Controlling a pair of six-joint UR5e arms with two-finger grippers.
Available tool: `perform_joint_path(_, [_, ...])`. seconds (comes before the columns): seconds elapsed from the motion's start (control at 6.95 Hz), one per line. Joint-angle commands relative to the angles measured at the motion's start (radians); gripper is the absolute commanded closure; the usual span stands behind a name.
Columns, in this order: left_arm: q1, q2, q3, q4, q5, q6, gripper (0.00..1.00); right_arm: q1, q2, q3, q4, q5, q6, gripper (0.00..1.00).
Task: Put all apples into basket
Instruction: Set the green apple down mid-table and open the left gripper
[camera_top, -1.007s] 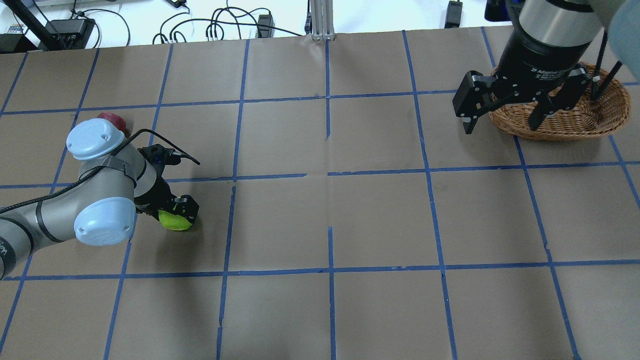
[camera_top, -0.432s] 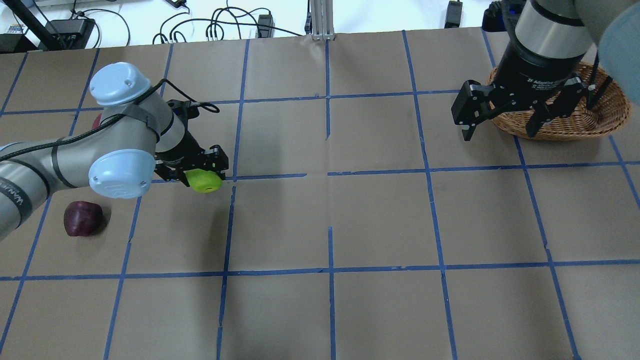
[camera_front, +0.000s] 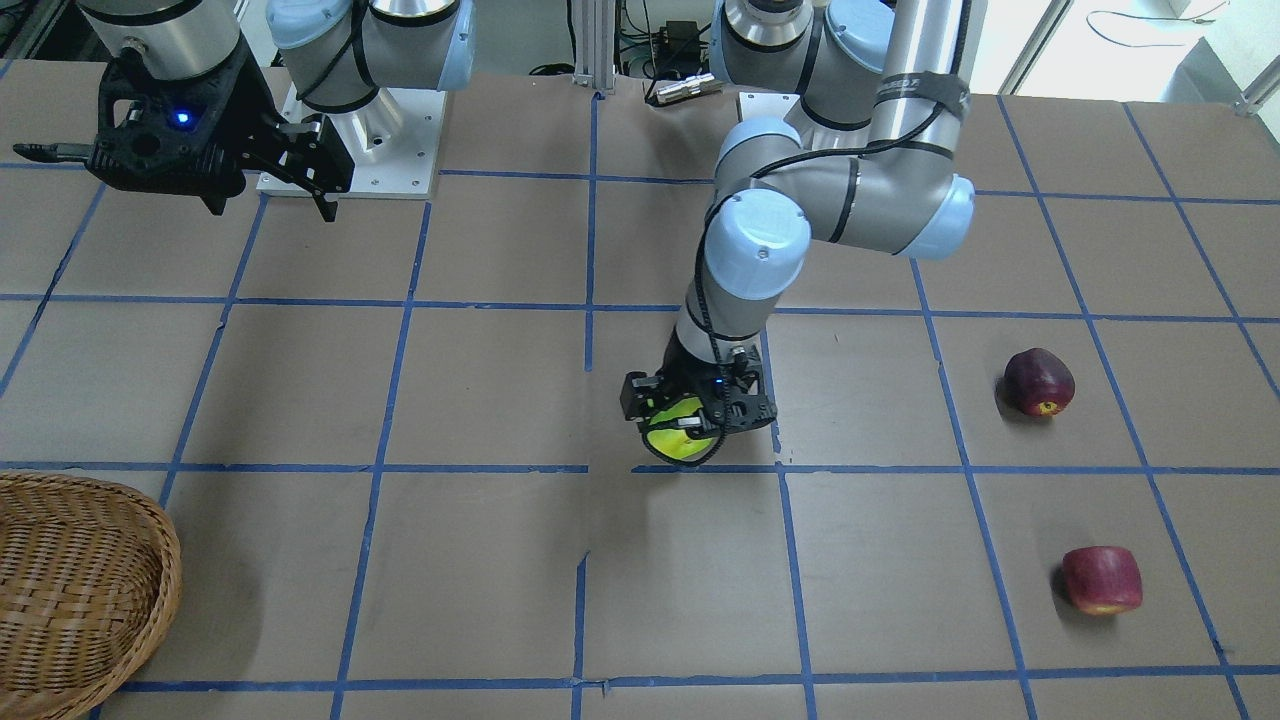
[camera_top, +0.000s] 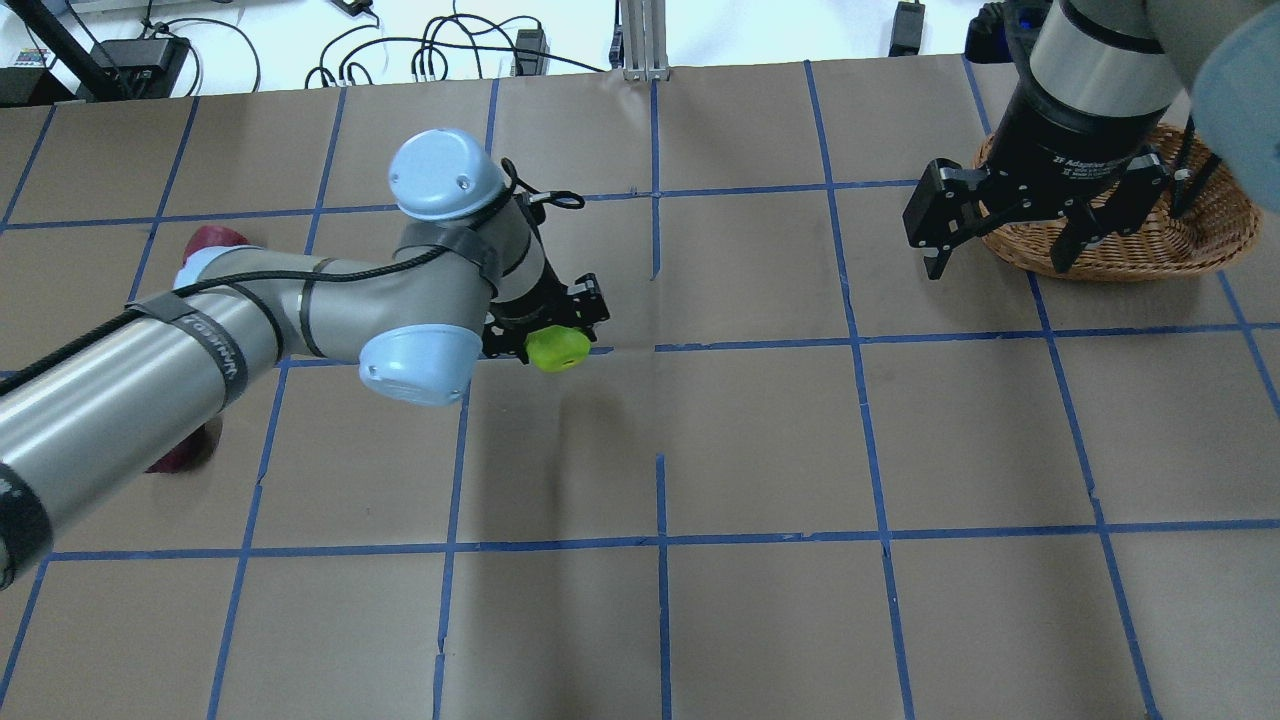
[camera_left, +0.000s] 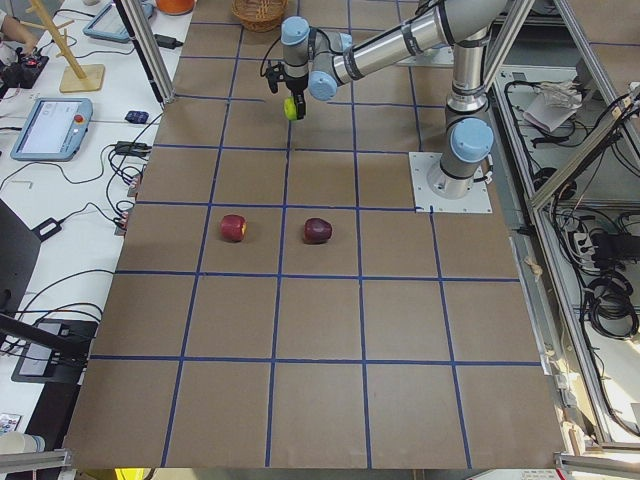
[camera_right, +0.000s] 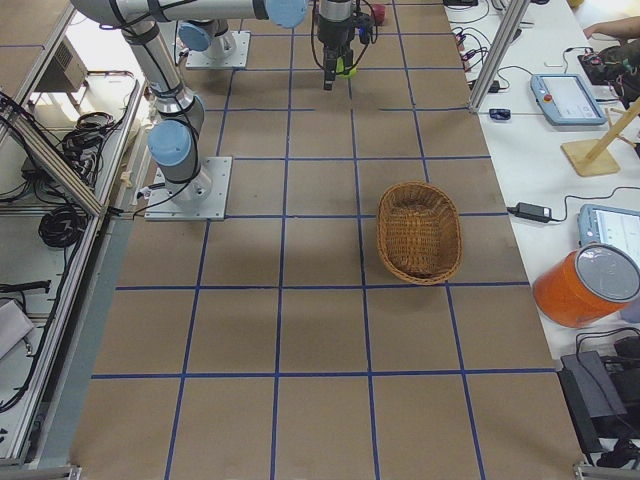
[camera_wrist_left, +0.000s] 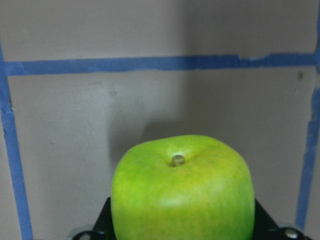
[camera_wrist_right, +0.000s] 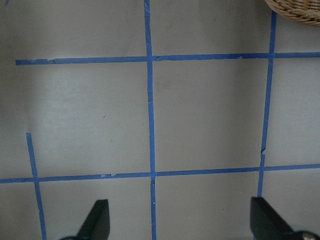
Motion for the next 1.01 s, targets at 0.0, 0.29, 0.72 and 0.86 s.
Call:
perform_joint_path(0.0, [-0.079, -0.103, 0.005, 0.178, -0.068, -0.208, 0.46, -0.019, 0.005, 0.000, -0.003, -0.029, -0.002, 0.00])
perform_joint_path(0.29, [-0.076, -0.116, 0.007, 0.179, -0.084, -0.225, 0.00, -0.061, 0.010, 0.022, -0.007, -0.052, -0.004, 0.00])
perform_joint_path(0.72, [0.027, -0.043, 0.193, -0.108, -0.081, -0.100, 0.00, -0.029, 0.097, 0.030, -0.111, -0.036, -0.005, 0.00])
perform_joint_path(0.86, [0.092, -0.015, 0.248, -0.272, -0.073, 0.028, 0.00, 0.020, 0.123, 0.027, -0.145, -0.016, -0.001, 0.00])
